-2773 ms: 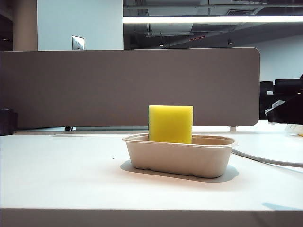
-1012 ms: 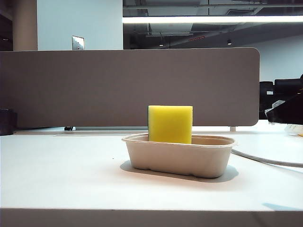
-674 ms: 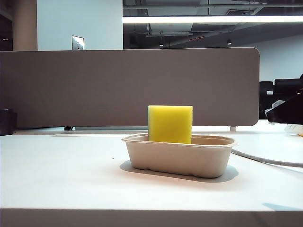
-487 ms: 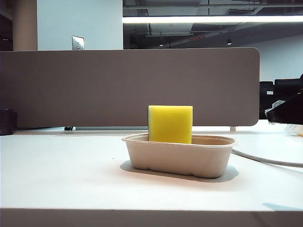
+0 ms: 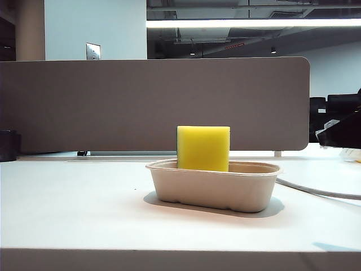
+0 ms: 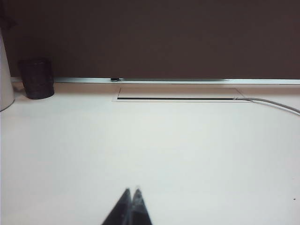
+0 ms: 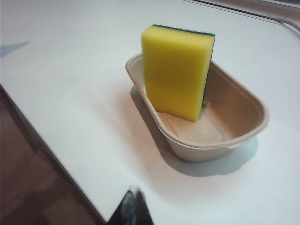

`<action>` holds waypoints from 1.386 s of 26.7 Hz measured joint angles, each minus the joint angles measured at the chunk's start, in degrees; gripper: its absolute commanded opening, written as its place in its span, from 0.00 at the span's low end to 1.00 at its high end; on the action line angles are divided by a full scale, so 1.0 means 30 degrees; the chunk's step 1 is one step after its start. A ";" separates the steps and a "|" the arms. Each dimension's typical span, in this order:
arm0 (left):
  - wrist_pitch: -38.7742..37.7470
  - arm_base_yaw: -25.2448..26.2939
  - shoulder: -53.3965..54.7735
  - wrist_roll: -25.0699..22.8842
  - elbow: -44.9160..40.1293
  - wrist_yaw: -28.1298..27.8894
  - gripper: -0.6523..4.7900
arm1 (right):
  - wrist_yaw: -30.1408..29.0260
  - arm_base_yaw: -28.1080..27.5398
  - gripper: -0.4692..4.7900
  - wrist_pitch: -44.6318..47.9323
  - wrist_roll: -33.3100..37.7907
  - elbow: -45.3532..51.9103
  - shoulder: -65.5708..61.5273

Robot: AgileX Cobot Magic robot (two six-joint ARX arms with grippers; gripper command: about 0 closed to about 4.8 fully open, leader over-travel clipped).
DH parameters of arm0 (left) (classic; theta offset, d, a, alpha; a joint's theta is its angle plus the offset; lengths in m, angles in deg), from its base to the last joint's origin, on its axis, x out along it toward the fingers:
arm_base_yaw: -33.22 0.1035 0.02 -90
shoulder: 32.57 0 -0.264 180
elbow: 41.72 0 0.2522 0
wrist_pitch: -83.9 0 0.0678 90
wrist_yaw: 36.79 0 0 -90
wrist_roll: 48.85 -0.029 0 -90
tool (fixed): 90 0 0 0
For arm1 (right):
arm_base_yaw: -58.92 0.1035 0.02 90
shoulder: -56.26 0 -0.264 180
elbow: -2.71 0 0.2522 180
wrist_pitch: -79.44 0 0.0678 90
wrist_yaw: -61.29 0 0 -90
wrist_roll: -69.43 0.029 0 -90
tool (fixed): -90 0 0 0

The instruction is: Pick up the cleaning sponge from the table and place it into the paper lunch box.

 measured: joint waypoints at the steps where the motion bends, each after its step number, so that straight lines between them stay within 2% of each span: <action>1: -0.0007 0.0000 0.0000 0.0000 0.0000 0.0000 0.11 | 0.0000 0.0000 0.08 0.0007 0.0000 0.0000 0.0000; 10: -0.0007 0.0000 0.0000 0.0000 0.0000 0.0000 0.11 | -0.0007 -0.0051 0.08 -0.0022 0.0000 0.0000 0.0036; 13: -0.0007 0.0000 0.0000 0.0000 0.0000 0.0000 0.11 | -0.0058 -0.0699 0.08 -0.0073 0.0000 0.0000 0.0466; 21: -0.0022 0.0007 0.0000 0.0000 0.0000 0.0000 0.11 | -0.0022 -0.5792 0.08 -0.0466 0.0000 0.0000 0.3650; 28: -0.0138 0.0007 0.0000 0.0000 0.0000 0.0007 0.11 | -0.0007 -1.0214 0.08 0.0597 0.0000 0.0000 0.3512; 37: -0.0146 0.0007 0.0000 0.0000 0.0000 0.0007 0.11 | -0.0015 -1.3799 0.08 0.0590 0.0000 0.0000 0.3512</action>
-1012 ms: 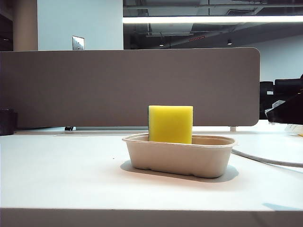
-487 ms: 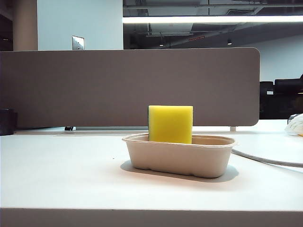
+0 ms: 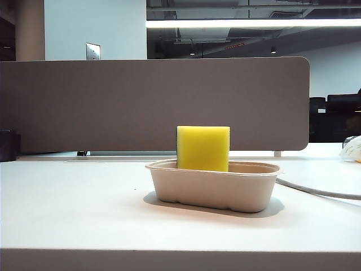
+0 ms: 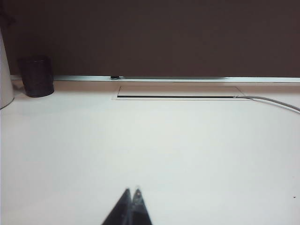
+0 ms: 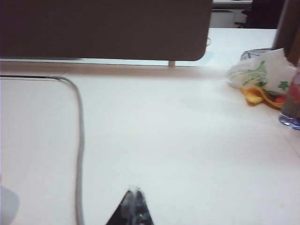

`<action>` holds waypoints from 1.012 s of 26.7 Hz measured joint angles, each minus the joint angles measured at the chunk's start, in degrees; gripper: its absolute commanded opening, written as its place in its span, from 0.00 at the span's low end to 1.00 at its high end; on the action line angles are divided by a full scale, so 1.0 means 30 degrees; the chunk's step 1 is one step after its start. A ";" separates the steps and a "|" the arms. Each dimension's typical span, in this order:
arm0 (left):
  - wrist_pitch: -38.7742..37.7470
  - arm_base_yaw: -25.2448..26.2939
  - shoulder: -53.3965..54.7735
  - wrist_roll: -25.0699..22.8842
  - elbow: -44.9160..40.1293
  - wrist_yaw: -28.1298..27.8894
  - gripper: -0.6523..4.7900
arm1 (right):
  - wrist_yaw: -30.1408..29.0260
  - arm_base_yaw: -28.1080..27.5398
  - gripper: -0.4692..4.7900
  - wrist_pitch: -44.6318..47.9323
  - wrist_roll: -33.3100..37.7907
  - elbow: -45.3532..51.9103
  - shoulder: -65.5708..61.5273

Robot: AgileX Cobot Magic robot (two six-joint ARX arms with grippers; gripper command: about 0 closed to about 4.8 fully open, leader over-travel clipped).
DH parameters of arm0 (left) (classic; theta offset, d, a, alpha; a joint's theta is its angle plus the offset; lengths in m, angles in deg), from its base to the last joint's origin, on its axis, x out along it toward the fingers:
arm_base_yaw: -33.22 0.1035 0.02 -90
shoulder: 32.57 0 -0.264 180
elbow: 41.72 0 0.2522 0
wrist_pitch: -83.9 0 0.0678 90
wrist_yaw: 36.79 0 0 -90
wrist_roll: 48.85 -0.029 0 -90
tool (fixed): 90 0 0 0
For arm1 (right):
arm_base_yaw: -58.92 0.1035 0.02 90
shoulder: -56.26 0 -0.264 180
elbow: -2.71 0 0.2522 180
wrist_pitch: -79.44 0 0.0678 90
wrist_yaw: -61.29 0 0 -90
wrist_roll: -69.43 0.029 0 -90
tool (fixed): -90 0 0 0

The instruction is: Pick up the cleaning sponge from the table and place it into the paper lunch box.

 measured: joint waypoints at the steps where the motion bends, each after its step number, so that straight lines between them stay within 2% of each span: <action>1: 0.0000 0.0000 0.0000 0.0000 0.0000 0.0000 0.11 | 0.0007 -0.0211 0.08 0.0000 0.0000 0.0000 0.0000; 6: 0.0000 0.0000 0.0000 0.0000 0.0000 0.0000 0.11 | 0.0007 -0.0736 0.08 0.0000 0.0000 0.0000 0.0000; 27: 0.0000 0.0000 0.0000 0.0000 0.0000 0.0000 0.11 | 0.0000 -0.0729 0.08 0.0000 0.0000 0.0000 0.0000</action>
